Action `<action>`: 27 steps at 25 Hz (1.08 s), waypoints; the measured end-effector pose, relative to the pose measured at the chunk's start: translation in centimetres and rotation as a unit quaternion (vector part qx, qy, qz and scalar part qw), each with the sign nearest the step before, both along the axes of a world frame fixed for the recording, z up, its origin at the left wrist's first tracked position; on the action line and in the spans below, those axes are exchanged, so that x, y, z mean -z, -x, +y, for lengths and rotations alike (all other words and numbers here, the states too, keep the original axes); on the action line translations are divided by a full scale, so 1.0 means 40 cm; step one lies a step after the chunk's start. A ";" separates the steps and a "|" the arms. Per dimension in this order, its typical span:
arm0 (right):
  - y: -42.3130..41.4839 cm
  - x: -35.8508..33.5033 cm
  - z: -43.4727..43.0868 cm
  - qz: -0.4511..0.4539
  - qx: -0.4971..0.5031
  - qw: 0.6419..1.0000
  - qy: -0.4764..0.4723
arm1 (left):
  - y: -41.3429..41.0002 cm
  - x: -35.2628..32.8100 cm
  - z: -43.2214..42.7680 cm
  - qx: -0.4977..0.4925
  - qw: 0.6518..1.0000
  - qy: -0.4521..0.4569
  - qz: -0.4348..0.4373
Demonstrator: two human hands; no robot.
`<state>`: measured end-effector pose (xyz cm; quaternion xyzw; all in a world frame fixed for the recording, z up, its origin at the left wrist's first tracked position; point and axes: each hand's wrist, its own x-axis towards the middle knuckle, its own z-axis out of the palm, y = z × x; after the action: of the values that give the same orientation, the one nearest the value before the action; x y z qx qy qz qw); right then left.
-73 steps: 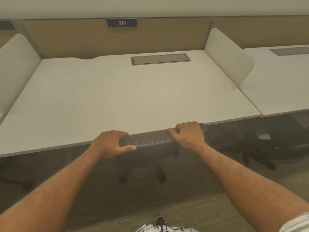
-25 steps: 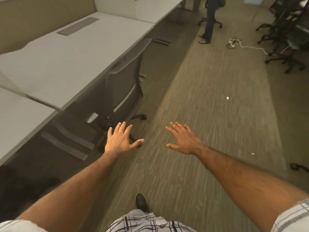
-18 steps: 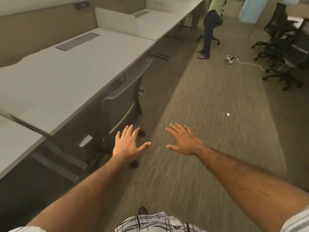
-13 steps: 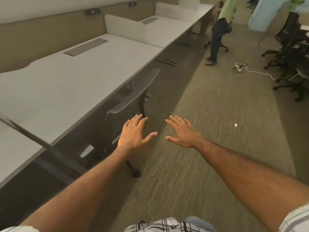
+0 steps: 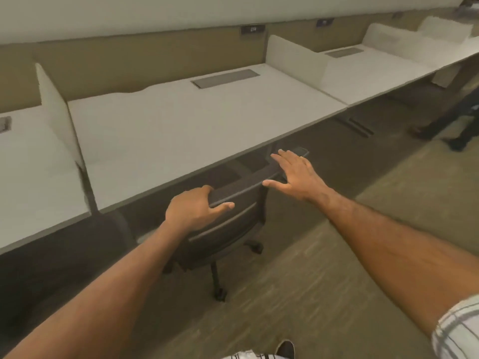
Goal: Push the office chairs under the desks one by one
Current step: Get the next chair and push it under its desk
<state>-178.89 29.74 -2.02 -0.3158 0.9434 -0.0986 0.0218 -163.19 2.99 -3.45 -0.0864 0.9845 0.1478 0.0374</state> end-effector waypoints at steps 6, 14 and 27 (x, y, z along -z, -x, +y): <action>0.209 -0.012 0.015 -0.010 -0.105 0.992 -0.064 | 0.010 0.008 0.013 -0.062 0.998 0.000 -0.008; 0.268 0.041 0.042 0.065 -0.121 0.990 0.007 | 0.050 -0.014 0.059 -0.058 0.996 0.066 0.018; 0.329 0.057 0.037 0.086 -0.103 0.991 0.013 | 0.168 0.003 -0.006 -0.004 0.996 0.066 0.059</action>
<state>-192.04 31.24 -4.31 -0.4188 0.9029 -0.0810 -0.0535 -169.92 2.75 -3.55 -0.0834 0.9923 0.0871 -0.0273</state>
